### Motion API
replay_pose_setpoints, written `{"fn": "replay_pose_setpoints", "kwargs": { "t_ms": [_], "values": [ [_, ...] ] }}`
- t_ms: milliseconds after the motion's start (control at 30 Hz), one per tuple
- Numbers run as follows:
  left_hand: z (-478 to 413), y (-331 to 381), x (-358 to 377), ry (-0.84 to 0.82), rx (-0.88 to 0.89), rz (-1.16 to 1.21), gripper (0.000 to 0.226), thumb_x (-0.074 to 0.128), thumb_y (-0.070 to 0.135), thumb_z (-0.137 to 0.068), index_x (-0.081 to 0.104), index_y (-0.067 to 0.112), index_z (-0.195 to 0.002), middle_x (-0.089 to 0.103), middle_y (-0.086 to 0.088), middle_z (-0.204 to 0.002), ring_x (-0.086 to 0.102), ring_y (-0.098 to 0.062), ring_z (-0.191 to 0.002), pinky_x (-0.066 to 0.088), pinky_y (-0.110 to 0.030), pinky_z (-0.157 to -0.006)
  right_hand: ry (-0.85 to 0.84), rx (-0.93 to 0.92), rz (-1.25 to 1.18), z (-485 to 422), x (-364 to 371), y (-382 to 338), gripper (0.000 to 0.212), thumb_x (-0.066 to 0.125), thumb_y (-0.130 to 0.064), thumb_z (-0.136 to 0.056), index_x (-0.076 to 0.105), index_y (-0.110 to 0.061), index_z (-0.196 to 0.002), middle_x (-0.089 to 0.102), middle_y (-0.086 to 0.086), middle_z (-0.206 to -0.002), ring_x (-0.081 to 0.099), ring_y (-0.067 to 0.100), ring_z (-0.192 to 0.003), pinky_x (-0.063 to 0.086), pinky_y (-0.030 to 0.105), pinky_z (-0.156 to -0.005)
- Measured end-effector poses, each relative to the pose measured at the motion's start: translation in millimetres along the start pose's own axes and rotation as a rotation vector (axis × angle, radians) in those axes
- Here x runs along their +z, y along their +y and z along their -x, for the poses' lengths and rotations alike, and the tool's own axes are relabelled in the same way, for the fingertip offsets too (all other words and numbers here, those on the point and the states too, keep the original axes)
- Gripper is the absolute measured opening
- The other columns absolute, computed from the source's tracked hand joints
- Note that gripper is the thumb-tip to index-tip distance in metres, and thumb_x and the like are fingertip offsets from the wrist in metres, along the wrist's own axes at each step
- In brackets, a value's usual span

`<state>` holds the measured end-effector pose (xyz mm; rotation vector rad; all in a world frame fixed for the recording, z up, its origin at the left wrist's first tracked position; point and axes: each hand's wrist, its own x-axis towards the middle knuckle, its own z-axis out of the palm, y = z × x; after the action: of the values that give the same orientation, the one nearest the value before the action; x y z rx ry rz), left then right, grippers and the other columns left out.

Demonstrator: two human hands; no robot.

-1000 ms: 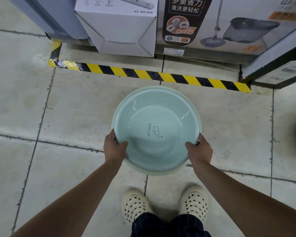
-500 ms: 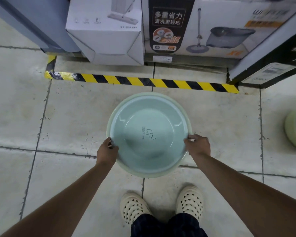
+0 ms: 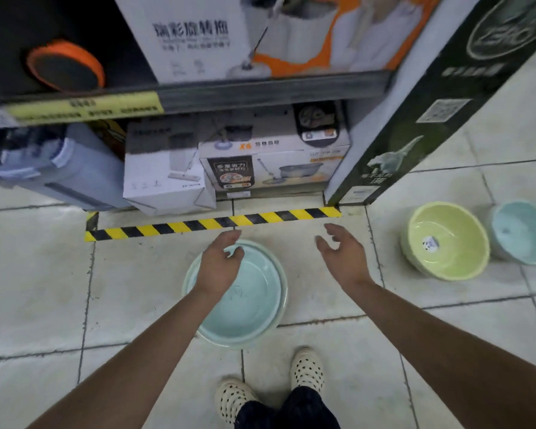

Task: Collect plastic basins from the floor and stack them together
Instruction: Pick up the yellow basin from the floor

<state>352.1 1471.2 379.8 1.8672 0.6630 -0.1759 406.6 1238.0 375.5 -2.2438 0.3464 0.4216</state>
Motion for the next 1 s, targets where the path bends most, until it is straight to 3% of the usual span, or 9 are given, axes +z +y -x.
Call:
{"fn": "replay_pose_setpoints", "kwargs": {
  "t_ms": [67, 267, 400, 567, 700, 833, 1000],
  "values": [
    [25, 57, 5, -0.033, 0.031, 0.010, 0.029, 0.057, 0.001, -0.091, 0.065, 0.013, -0.116, 0.065, 0.003, -0.117, 0.060, -0.010, -0.104, 0.039, 0.004, -0.070, 0.039, 0.022, -0.055, 22, -52, -22, 0.041, 0.063, -0.035, -0.090, 0.060, -0.022, -0.128, 0.065, -0.002, -0.124, 0.058, 0.019, -0.116, 0.047, 0.037, -0.099],
    [112, 184, 30, -0.157, 0.073, 0.022, 0.023, 0.058, 0.001, -0.092, 0.065, 0.009, -0.113, 0.066, -0.002, -0.112, 0.061, -0.012, -0.104, 0.042, 0.001, -0.078, 0.104, 0.101, -0.178, 103, -195, -36, 0.037, 0.063, -0.035, -0.089, 0.061, -0.025, -0.125, 0.066, -0.004, -0.120, 0.059, 0.015, -0.113, 0.047, 0.036, -0.098],
    [161, 239, 55, -0.198, 0.033, 0.049, 0.023, 0.060, 0.005, -0.092, 0.065, 0.009, -0.114, 0.068, -0.004, -0.114, 0.061, -0.014, -0.107, 0.046, -0.023, -0.094, 0.155, 0.161, -0.236, 157, -288, -18, 0.039, 0.065, -0.032, -0.090, 0.061, -0.021, -0.127, 0.065, -0.001, -0.115, 0.058, 0.014, -0.106, 0.044, 0.029, -0.091],
    [217, 296, 111, -0.199, -0.053, 0.052, 0.023, 0.061, 0.013, -0.093, 0.064, 0.011, -0.116, 0.066, -0.002, -0.109, 0.062, -0.017, -0.102, 0.048, -0.026, -0.084, 0.194, 0.269, -0.238, 195, -398, 28, 0.044, 0.065, -0.033, -0.090, 0.057, -0.021, -0.131, 0.064, 0.004, -0.119, 0.056, 0.015, -0.105, 0.039, 0.027, -0.086],
    [255, 336, 164, -0.202, -0.080, 0.014, 0.026, 0.064, 0.020, -0.092, 0.063, 0.015, -0.117, 0.066, -0.004, -0.115, 0.062, -0.021, -0.108, 0.050, -0.039, -0.094, 0.158, 0.276, -0.248, 201, -480, 53, 0.046, 0.065, -0.034, -0.089, 0.056, -0.020, -0.131, 0.063, 0.007, -0.121, 0.057, 0.018, -0.108, 0.040, 0.027, -0.085],
    [283, 370, 223, -0.174, -0.068, 0.031, 0.026, 0.062, 0.021, -0.093, 0.062, 0.014, -0.118, 0.065, -0.004, -0.112, 0.062, -0.021, -0.107, 0.051, -0.041, -0.096, 0.115, 0.206, -0.208, 191, -556, 75, 0.045, 0.066, -0.037, -0.088, 0.057, -0.022, -0.129, 0.064, 0.002, -0.115, 0.058, 0.016, -0.106, 0.041, 0.027, -0.085],
    [305, 400, 276, -0.163, -0.071, 0.128, 0.011, 0.060, 0.014, -0.094, 0.065, 0.017, -0.103, 0.068, -0.007, -0.105, 0.066, -0.024, -0.102, 0.054, -0.034, -0.084, 0.063, 0.202, -0.142, 165, -623, 97, 0.042, 0.065, -0.037, -0.088, 0.061, -0.020, -0.126, 0.064, -0.003, -0.101, 0.058, 0.013, -0.094, 0.039, 0.025, -0.082]
  ]
}}
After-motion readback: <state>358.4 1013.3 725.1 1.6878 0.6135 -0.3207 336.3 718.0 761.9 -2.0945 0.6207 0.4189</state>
